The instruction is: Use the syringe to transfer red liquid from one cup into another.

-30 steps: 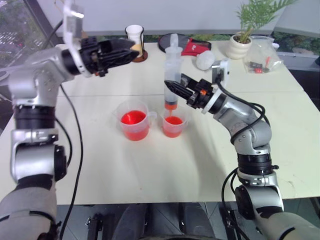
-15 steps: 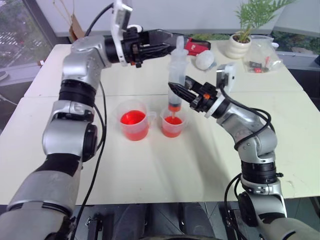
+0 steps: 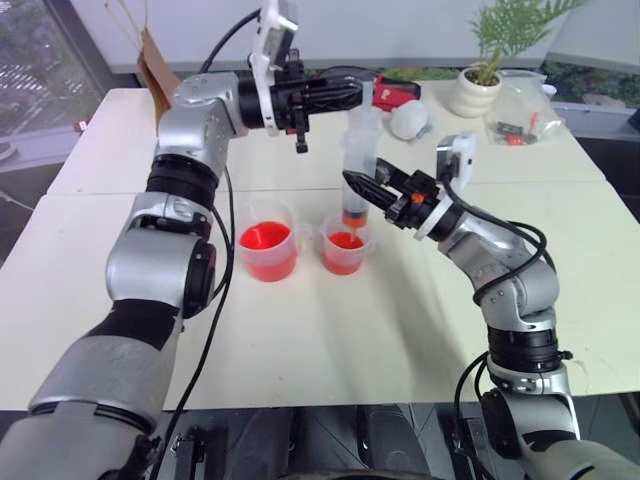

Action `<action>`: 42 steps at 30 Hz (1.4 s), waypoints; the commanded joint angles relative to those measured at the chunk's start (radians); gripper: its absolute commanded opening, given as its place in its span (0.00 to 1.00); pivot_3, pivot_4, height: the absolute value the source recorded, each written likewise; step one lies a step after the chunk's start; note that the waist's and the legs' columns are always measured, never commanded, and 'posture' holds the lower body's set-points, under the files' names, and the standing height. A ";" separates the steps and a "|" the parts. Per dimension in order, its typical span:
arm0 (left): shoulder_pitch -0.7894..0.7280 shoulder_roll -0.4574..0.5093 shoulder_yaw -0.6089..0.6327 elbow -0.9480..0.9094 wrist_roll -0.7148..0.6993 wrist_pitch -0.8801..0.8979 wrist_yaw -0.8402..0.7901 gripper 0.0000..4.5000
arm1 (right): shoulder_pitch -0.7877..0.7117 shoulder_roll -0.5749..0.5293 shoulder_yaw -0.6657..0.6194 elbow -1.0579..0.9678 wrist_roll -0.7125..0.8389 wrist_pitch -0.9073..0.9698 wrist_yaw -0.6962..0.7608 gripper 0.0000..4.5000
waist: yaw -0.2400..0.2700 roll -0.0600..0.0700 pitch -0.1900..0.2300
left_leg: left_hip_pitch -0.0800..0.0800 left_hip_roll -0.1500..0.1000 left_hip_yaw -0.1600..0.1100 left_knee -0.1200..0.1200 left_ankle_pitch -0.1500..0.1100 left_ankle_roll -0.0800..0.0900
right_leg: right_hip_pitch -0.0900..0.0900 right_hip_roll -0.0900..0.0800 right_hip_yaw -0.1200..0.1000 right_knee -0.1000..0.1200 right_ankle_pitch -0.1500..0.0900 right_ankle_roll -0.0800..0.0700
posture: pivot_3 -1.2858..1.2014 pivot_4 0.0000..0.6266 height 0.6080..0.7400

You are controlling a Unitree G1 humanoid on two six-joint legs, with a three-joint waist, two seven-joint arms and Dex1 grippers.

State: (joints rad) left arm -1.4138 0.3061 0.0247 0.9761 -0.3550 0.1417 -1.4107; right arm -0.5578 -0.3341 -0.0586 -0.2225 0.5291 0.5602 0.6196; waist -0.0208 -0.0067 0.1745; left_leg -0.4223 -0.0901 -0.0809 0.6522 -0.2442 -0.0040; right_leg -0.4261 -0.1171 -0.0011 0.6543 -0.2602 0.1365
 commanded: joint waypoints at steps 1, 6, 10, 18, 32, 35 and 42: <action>0.037 -0.003 -0.014 -0.064 0.013 0.019 -0.037 0.01 | -0.040 -0.013 -0.021 -0.053 0.015 -0.019 -0.007 0.29 | 0.000 0.000 0.000 | 0.000 0.000 0.000 0.000 0.000 0.000 | 0.000 0.000 0.000 0.000 0.000 0.000 | 0.52 0.24 0.99; 0.133 -0.034 -0.030 -0.133 0.019 0.038 -0.021 0.01 | -0.079 -0.015 -0.034 -0.065 0.029 -0.004 -0.025 0.29 | 0.000 0.000 0.000 | 0.000 0.000 0.000 0.000 0.000 0.000 | 0.000 0.000 0.000 0.000 0.000 0.000 | 0.52 0.24 0.99; 0.167 -0.052 -0.027 -0.143 0.030 0.029 0.024 0.01 | -0.102 -0.017 -0.041 -0.085 0.042 0.017 -0.031 0.29 | 0.002 0.000 0.000 | 0.000 0.000 0.000 0.001 0.000 0.000 | 0.000 0.000 0.000 0.000 0.000 0.000 | 0.52 0.24 0.99; 0.193 -0.076 -0.020 -0.133 0.029 0.035 0.046 0.01 | -0.142 -0.020 -0.052 -0.117 0.071 0.054 -0.051 0.29 | 0.003 0.000 0.000 | -0.001 0.000 0.000 0.001 0.000 0.000 | 0.000 0.000 0.000 0.000 0.000 0.000 | 0.52 0.24 0.99; 0.120 0.070 0.147 -0.085 -0.072 0.157 0.076 0.75 | -0.146 -0.022 -0.089 -0.119 0.118 0.081 -0.089 0.29 | -0.004 0.000 0.000 | -0.001 0.000 0.000 0.001 0.000 0.000 | 0.000 0.000 0.000 0.000 0.000 0.000 | 0.52 0.24 0.99; 0.194 0.168 0.162 -0.188 -0.102 0.247 0.037 0.75 | -0.181 -0.030 -0.153 -0.085 0.155 0.096 -0.125 0.29 | -0.021 0.000 0.000 | -0.001 0.000 -0.001 0.000 0.000 0.000 | -0.001 0.000 0.000 0.004 0.000 0.000 | 0.52 0.24 0.99; 0.516 0.292 0.093 -0.736 -0.099 0.387 0.103 0.75 | -0.388 -0.159 -0.397 0.148 0.435 0.476 -0.336 0.29 | -0.013 0.000 0.000 | -0.001 0.000 -0.002 0.001 0.000 0.000 | -0.001 -0.002 0.001 0.006 0.000 0.000 | 0.52 0.24 0.99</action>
State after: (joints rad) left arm -0.9041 0.5775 0.1368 0.3770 -0.4601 0.5244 -1.3333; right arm -0.8920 -0.4459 -0.3811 -0.1107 0.8731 0.9162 0.3306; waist -0.0335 -0.0063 0.1745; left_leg -0.4238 -0.0903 -0.0834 0.6535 -0.2441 -0.0044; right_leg -0.4270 -0.1190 -0.0005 0.6595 -0.2601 0.1362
